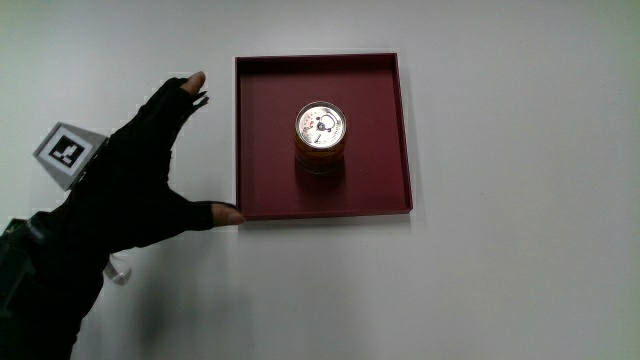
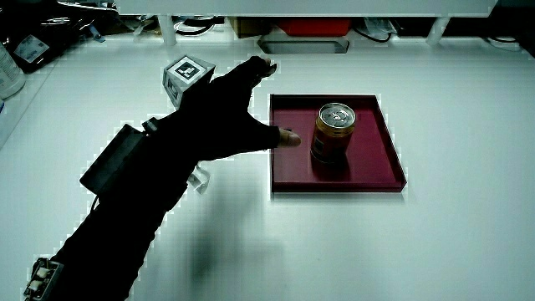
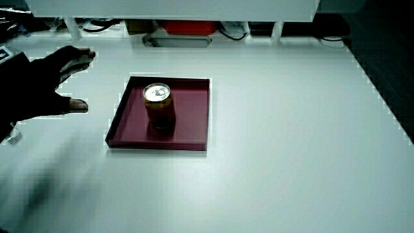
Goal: Pick red bull from plate
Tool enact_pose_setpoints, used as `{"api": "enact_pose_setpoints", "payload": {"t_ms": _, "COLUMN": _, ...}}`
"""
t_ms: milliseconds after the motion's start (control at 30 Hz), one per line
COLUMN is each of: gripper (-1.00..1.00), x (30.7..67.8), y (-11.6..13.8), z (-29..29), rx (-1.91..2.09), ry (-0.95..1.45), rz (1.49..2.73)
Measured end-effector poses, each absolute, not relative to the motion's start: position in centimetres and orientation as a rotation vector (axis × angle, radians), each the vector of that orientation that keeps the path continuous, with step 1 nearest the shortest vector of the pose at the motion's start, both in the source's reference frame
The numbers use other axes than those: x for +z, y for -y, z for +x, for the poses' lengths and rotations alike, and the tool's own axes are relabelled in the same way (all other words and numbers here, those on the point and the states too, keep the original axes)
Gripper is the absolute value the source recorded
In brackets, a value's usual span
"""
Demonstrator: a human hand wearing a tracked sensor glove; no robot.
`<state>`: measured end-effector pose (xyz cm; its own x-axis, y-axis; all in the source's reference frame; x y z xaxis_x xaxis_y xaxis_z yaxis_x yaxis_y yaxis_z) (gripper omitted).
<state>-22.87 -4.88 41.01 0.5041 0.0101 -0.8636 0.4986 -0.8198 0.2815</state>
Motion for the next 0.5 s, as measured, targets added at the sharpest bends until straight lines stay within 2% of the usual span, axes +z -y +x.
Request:
{"api": "enact_pose_setpoints", "payload": {"t_ms": 67, "gripper": 0.00, "x": 42.0, "y": 5.3, "z": -22.6, "rx": -1.204, "ry": -0.332, "rz": 2.238}}
{"api": "enact_pose_setpoints", "payload": {"t_ms": 100, "gripper": 0.00, "x": 41.7, "y": 5.5, "z": -21.7, "rx": -1.303, "ry": -0.399, "rz": 2.209}}
{"api": "enact_pose_setpoints", "payload": {"t_ms": 267, "gripper": 0.00, "x": 42.4, "y": 6.4, "z": -19.4, "rx": -1.399, "ry": -0.362, "rz": 2.110}}
{"api": "enact_pose_setpoints", "payload": {"t_ms": 500, "gripper": 0.00, "x": 44.3, "y": 7.2, "z": -16.7, "rx": -1.407, "ry": -0.330, "rz": 2.067}}
